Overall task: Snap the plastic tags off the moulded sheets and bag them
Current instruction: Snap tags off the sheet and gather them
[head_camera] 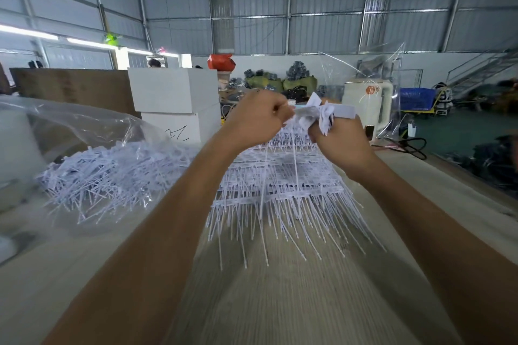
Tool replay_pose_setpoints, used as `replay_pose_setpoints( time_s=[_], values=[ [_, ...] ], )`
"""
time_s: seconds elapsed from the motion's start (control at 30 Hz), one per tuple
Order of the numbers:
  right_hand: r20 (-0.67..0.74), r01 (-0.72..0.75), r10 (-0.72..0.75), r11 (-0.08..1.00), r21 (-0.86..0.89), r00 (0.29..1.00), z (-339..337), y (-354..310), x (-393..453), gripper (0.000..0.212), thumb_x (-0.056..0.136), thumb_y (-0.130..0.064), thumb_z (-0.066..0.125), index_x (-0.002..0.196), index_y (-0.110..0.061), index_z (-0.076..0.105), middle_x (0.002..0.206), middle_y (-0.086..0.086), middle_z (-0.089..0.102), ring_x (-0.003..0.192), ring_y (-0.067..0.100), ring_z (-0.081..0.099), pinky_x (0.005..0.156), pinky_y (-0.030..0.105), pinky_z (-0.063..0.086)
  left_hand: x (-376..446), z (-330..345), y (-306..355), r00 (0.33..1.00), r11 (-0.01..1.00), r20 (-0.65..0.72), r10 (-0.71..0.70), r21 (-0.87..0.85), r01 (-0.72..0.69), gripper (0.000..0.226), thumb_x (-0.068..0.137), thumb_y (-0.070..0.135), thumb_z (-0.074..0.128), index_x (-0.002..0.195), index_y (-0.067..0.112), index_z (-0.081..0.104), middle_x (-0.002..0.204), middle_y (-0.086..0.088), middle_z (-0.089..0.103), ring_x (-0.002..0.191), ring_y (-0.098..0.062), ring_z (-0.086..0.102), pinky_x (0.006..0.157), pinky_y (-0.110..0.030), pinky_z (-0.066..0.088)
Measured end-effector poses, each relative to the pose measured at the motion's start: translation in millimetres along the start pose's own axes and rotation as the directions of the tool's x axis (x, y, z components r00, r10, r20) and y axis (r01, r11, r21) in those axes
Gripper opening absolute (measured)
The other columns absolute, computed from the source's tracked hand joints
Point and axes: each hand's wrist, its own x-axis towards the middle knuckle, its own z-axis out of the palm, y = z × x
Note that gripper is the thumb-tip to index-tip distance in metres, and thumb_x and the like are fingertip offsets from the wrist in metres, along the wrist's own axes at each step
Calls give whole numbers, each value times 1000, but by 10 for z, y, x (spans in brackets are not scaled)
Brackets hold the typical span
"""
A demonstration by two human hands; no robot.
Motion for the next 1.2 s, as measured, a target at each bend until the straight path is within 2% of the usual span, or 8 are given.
replay_pose_setpoints(
  time_s=[0.1,0.2,0.37,0.6,0.73,0.87,1.07,1.2],
  values=[
    [-65,-106,104,994,-36,992,27,86,1,32,93,-8,59,66,-26,53,61,-5,57,46,-1,48,41,12,34,-13,41,60,1000,993,-10,21,118,-20,32,102,31,56,78,11,62,78,-8,67,74,-25,62,71,-37,51],
    [-153,-249,245,968,-12,957,-23,204,53,31,97,-12,60,69,-25,57,62,-4,57,49,6,46,40,15,34,-92,-7,206,980,988,172,100,-130,-78,33,102,29,57,70,19,57,67,3,56,63,-16,52,67,-31,46],
    [4,-416,446,831,369,895,-188,355,48,19,101,-21,59,82,-19,61,68,2,61,46,10,34,43,23,26,-63,15,387,985,977,62,162,-149,-151,33,102,28,56,81,4,62,70,1,55,65,-17,53,64,-24,44],
    [255,-350,265,851,390,930,-89,162,16,22,104,-30,54,91,-16,64,78,5,68,40,5,28,42,20,23,-74,5,55,983,996,178,33,-82,-18,25,101,8,56,123,6,67,101,-7,69,80,-12,63,70,-28,53],
    [214,-199,168,971,132,962,-73,137,-4,20,101,-32,60,82,-27,61,56,-17,56,41,-1,39,42,17,31,-83,18,1,988,975,148,39,-221,-5,17,94,6,68,111,2,70,93,-11,74,72,-17,70,65,-29,58],
    [234,-86,40,977,193,971,-117,66,-29,12,99,-21,65,91,-29,62,53,-32,55,48,-13,51,43,2,33,-88,56,-21,999,909,51,2,-416,19,21,85,3,77,102,1,64,94,-14,71,78,-33,72,70,-46,62],
    [309,-92,28,977,192,951,-137,60,-35,12,96,-16,68,94,-26,62,55,-28,60,48,-12,53,44,4,36,-97,96,-126,995,903,-60,-83,-427,50,20,93,22,71,77,11,67,55,0,65,46,-20,64,41,-23,46],
    [271,-96,50,983,158,961,-107,53,-13,8,94,-22,72,95,-28,66,70,-13,67,54,-4,55,46,11,38,-76,115,-119,991,912,-102,-90,-408,41,25,97,25,67,79,8,65,52,1,61,41,-15,58,39,-19,41]
  ],
)
